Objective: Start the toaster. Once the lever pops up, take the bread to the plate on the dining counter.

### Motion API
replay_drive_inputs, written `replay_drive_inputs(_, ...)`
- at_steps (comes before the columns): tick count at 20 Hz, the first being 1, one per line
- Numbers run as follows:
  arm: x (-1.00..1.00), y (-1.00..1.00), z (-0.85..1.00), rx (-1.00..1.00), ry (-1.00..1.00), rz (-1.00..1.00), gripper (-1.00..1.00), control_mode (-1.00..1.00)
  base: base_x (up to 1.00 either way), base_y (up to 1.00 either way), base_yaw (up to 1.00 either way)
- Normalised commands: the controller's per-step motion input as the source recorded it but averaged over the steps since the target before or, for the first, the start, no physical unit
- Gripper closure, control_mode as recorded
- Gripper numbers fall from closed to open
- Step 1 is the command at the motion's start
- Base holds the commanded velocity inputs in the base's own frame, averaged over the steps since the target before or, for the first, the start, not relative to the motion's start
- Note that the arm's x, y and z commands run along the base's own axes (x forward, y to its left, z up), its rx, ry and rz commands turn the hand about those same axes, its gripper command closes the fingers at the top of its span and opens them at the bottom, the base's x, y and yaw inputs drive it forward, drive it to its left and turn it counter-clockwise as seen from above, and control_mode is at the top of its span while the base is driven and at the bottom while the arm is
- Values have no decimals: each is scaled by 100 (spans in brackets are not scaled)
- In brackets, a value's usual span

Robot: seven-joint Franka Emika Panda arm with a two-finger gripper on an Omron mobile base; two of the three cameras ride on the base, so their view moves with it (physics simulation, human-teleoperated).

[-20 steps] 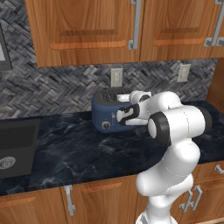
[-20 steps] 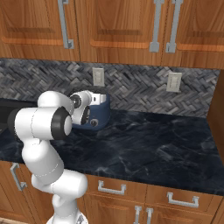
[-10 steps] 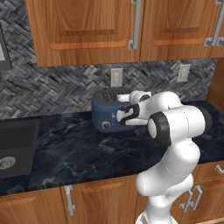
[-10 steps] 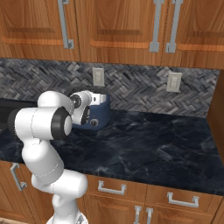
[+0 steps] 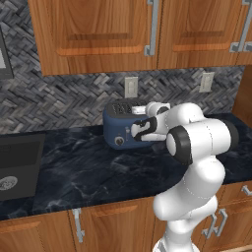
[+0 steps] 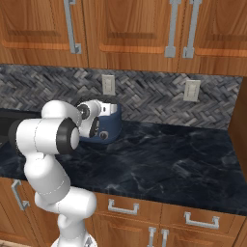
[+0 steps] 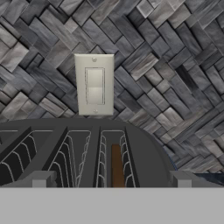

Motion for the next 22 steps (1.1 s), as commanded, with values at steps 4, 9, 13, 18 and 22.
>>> replay_drive_inputs(4,0,0,0,0,0,0,-100,-100,0,0,0)
replay_drive_inputs(9,0,0,0,0,0,0,-100,-100,0,0,0)
replay_drive_inputs(13,0,0,0,0,0,0,-100,-100,0,0,0)
replay_drive_inputs(18,0,0,0,0,0,0,-100,-100,0,0,0)
replay_drive_inputs(22,0,0,0,0,0,0,-100,-100,0,0,0)
